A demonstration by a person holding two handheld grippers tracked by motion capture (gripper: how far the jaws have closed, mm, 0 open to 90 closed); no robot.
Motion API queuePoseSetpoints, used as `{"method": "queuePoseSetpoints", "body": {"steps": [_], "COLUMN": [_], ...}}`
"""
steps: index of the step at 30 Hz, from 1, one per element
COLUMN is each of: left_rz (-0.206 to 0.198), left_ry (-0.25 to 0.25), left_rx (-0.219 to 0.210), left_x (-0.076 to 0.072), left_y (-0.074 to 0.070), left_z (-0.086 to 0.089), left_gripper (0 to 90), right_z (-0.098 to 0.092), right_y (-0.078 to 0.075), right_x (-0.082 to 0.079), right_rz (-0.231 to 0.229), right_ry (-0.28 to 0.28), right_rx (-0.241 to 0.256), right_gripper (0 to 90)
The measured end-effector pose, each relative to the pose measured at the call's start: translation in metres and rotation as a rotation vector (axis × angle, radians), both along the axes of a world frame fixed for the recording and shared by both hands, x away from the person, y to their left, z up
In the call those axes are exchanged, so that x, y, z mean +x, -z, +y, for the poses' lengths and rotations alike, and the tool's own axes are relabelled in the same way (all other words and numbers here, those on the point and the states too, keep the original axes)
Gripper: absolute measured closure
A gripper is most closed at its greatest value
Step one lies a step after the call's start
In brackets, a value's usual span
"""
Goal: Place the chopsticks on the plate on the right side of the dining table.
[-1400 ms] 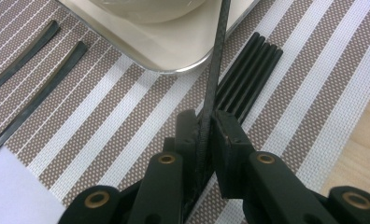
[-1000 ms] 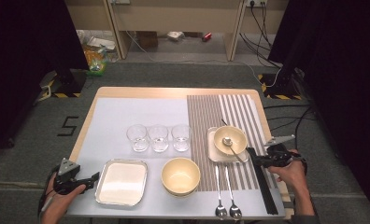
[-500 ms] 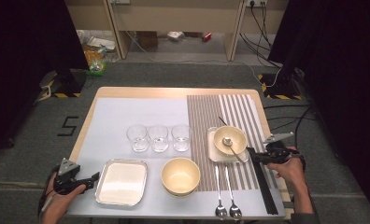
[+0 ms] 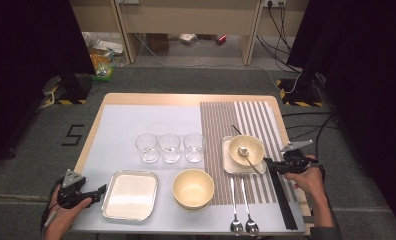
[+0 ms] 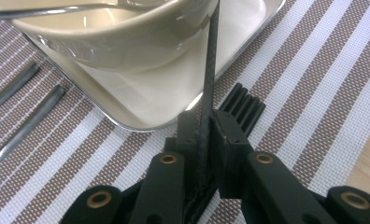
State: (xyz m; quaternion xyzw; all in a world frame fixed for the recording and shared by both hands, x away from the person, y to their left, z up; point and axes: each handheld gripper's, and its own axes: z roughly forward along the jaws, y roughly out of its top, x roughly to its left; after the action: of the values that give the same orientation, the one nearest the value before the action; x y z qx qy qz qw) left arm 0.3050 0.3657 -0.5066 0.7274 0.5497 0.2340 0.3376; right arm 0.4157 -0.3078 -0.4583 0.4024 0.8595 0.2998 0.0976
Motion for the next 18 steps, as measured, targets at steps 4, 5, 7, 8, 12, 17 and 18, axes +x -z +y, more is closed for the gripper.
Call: {"method": "queuePoseSetpoints", "body": {"steps": [4, 5, 7, 8, 12, 17, 18], "left_rz": [-0.006, 0.002, -0.007, -0.005, -0.003, -0.001, -0.007], "left_ry": [-0.003, 0.001, -0.004, -0.003, -0.002, -0.001, -0.004], "left_rx": [0.0, 0.0, 0.001, 0.001, 0.001, 0.0, 0.0], "left_x": [0.0, 0.0, 0.0, 0.0, 0.0, 0.0, 0.0], "left_y": [0.0, 0.0, 0.0, 0.0, 0.0, 0.0, 0.001], "left_z": [0.0, 0.0, 0.0, 0.0, 0.0, 0.0, 0.0], "left_gripper": [14.4, 14.4, 14.4, 14.5, 14.4, 14.4, 14.5], "right_z": [-0.003, -0.004, -0.006, -0.007, -0.012, -0.018, -0.019], "right_y": [-0.006, -0.008, -0.012, -0.013, -0.015, -0.018, -0.019], "right_x": [-0.004, -0.005, -0.008, -0.011, -0.019, -0.031, -0.033], "right_rz": [-0.013, -0.022, -0.035, -0.035, -0.031, -0.011, -0.018], "right_ry": [0.023, 0.022, 0.026, 0.027, 0.048, 0.078, 0.076], "right_rx": [0.022, 0.028, 0.03, 0.033, 0.04, 0.048, 0.049], "right_gripper": [77.9, 76.9, 75.7, 74.6, 71.1, 62.0, 60.6]}}
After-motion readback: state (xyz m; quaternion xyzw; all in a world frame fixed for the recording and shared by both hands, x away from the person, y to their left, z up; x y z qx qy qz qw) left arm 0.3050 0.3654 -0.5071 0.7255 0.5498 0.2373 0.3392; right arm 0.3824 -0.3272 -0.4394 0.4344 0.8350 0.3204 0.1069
